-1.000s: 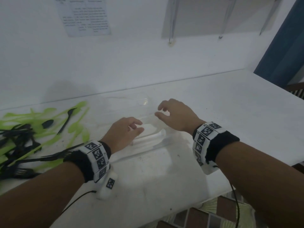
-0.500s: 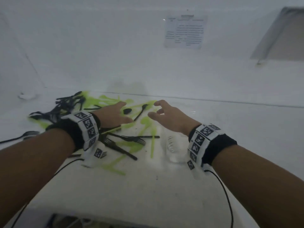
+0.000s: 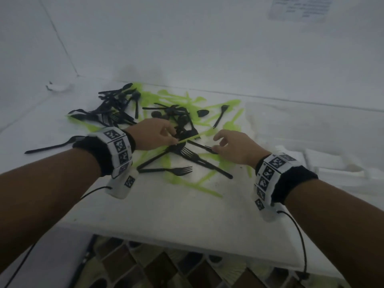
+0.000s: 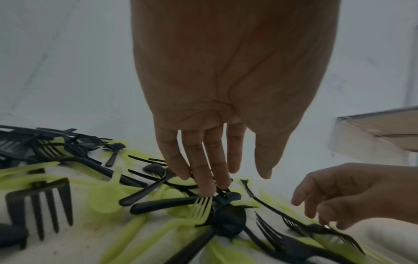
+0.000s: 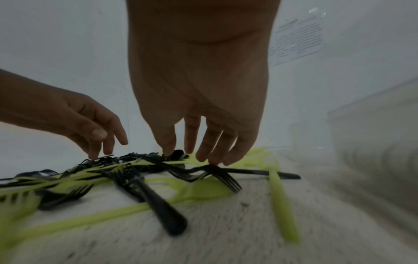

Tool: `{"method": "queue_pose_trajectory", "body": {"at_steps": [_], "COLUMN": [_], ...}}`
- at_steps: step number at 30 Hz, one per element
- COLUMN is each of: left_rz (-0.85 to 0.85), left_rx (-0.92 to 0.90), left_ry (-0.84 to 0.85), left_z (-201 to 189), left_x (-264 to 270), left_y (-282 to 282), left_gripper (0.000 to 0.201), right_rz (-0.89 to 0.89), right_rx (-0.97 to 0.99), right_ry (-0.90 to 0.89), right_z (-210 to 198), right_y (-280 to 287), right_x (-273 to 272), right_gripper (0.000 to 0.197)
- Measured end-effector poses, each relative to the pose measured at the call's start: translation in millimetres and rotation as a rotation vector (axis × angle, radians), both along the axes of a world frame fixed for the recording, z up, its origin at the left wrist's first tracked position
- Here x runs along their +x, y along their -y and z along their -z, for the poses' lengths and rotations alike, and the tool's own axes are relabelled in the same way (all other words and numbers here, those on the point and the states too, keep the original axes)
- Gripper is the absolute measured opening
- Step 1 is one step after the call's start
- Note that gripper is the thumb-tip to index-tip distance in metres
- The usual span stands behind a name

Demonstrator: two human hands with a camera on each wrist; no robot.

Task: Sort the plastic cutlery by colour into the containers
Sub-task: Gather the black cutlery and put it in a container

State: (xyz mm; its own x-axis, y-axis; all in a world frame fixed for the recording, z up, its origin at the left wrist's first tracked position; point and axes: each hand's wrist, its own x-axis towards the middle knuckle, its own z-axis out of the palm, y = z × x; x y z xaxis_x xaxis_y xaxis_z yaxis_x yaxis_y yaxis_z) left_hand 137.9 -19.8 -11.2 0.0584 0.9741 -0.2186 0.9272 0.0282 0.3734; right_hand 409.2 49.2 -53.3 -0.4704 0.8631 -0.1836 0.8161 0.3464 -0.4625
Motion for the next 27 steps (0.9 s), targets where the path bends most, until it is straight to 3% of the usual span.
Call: {"method": "queue_pose_trajectory", "body": {"at_steps": [5, 10, 13, 15, 18, 21, 24, 27], "left_rz": [0.089, 0.293, 0.343, 0.344, 0.297, 0.267, 0.261, 0.202], "left_rx": [-0.002, -0.020, -0.025, 0.006, 0.083, 0.100, 0.086, 0.043], "left_ry": [0.029, -0.020, -0.058, -0.069, -0.092, -0.158, -0.205, -0.105], "left_z": [12.2, 20.3, 27.8, 32.5, 37.0, 41.2, 45.2, 41.8], "left_x": [-17.0, -32.7, -40.1, -44.9, -49.8, -47.1, -41.3, -42.8], "left_y": [3.3, 15.5, 22.9, 25.6, 26.0, 22.1, 18.0, 17.2], "left_gripper": [0.036, 0.030, 0.023, 0.020, 0.019, 0.019, 0.017, 0.011], "right_rz": [0.036, 0.079, -0.009, -0.064, -0.085, -0.035, -0.036, -0.039], "right_rx": [0.093, 0.155, 0.195, 0.160, 0.130, 0.106, 0.099, 0.087], "right_ry": [0.117, 0.098, 0.148, 0.251, 0.343, 0.329, 0.311, 0.292], "right_z": [18.7, 23.6, 19.7, 17.9, 21.2, 12.3, 10.3, 11.0], "right_y": [12.6, 25.8, 32.1, 33.2, 29.0, 29.3, 29.6, 27.6], "right_x": [-14.9, -35.3, -49.8, -60.3, -68.4, -70.8, -71.5, -71.8], "right_gripper": [0.026, 0.039, 0.041, 0.042, 0.061, 0.035, 0.032, 0.031]}}
